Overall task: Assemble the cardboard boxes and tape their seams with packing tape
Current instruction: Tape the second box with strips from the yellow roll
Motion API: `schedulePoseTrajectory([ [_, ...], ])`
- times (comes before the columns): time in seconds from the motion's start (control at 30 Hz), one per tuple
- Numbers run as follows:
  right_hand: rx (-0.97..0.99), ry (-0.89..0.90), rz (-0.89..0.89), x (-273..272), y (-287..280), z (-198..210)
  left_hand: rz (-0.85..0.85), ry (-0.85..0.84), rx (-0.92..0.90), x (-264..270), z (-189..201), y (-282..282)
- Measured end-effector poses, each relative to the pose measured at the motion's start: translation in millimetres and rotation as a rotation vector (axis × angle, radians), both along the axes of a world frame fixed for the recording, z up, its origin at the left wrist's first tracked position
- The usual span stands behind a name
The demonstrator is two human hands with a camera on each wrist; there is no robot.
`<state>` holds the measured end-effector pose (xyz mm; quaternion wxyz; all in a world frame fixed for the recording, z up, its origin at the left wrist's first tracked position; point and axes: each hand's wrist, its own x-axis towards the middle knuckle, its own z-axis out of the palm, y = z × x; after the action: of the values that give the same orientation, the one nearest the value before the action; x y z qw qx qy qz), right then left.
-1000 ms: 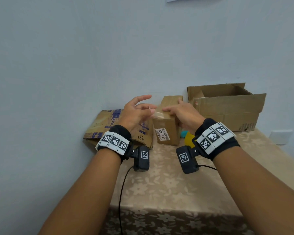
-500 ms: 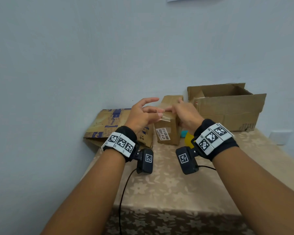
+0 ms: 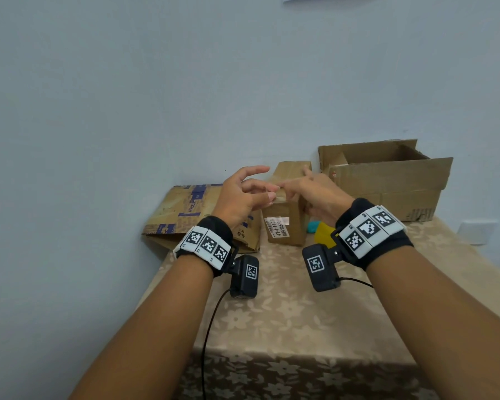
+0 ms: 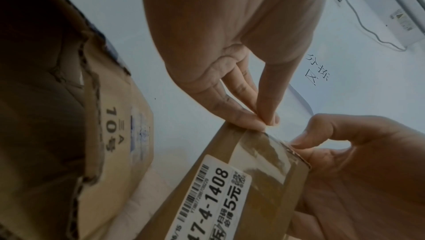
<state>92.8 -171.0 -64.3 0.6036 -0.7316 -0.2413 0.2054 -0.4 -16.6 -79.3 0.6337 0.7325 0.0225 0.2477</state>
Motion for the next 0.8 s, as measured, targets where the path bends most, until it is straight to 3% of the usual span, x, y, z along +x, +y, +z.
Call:
schedulePoseTrajectory([
  [0.8,0.058,0.031,0.03,6.7,0.8,-1.6,0.051,-0.032,0.092,5.6,-3.5,1.8],
])
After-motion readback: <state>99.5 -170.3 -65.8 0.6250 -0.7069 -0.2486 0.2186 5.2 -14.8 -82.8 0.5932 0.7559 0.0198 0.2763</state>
